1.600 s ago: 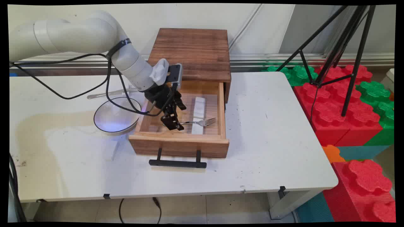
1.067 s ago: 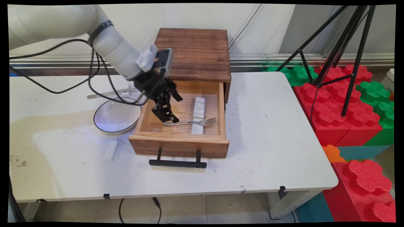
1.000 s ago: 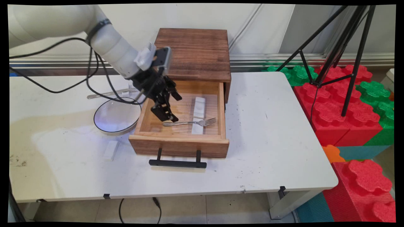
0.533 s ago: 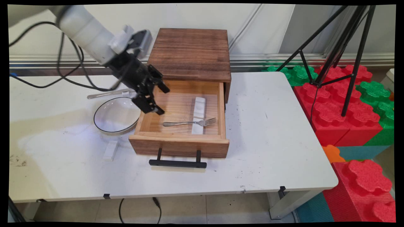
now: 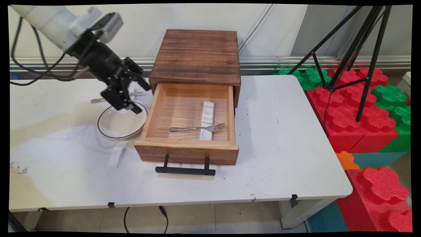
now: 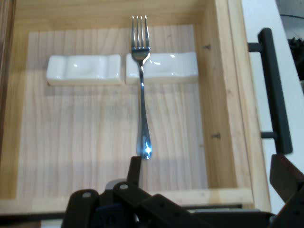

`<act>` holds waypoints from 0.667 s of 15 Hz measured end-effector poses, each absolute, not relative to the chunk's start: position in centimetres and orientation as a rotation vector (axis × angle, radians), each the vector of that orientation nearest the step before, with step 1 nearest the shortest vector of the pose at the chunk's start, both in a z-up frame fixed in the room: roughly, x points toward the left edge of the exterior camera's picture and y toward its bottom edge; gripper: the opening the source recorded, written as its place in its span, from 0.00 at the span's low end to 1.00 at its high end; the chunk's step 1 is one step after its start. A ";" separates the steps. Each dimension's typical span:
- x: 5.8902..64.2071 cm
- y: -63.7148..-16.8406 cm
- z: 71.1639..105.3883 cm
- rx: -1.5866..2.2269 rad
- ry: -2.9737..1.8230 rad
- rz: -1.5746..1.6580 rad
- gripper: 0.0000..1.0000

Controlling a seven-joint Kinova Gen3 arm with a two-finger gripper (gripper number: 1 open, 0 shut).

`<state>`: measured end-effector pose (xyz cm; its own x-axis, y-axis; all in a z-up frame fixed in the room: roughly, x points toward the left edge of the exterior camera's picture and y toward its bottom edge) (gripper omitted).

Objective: Pick up the knife from the left of the white plate

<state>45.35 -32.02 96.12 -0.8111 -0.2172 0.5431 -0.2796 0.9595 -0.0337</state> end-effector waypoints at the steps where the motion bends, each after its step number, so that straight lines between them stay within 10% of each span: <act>1: 46.2 -31.7 96.6 0.352 -2.553 0.143 1.00; 10: 51.0 -31.4 98.6 0.387 -2.572 0.139 1.00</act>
